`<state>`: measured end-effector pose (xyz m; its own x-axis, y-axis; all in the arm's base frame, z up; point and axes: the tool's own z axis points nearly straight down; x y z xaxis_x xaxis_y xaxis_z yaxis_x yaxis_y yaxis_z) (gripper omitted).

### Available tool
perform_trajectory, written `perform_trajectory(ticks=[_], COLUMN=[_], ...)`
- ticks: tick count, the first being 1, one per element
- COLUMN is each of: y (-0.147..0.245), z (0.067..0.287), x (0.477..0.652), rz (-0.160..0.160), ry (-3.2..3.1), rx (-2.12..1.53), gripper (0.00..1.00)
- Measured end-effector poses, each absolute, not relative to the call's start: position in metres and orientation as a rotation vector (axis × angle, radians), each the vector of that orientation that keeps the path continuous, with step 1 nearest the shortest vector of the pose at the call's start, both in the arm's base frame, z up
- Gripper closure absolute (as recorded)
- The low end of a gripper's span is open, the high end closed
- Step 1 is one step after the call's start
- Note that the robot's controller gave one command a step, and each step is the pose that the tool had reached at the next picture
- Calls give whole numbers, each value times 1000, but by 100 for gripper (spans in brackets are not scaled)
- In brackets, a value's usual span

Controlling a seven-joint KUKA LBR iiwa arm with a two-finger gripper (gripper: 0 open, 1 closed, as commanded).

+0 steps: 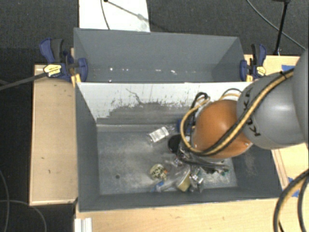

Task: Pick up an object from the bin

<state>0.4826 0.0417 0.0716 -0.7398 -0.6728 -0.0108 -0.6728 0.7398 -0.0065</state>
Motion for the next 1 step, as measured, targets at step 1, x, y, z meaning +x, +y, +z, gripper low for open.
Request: perform_trajectory(ticks=[1], y=[-8], z=[71], x=[481], rz=[-4], ry=[2855], rx=[-1287], gripper=[0])
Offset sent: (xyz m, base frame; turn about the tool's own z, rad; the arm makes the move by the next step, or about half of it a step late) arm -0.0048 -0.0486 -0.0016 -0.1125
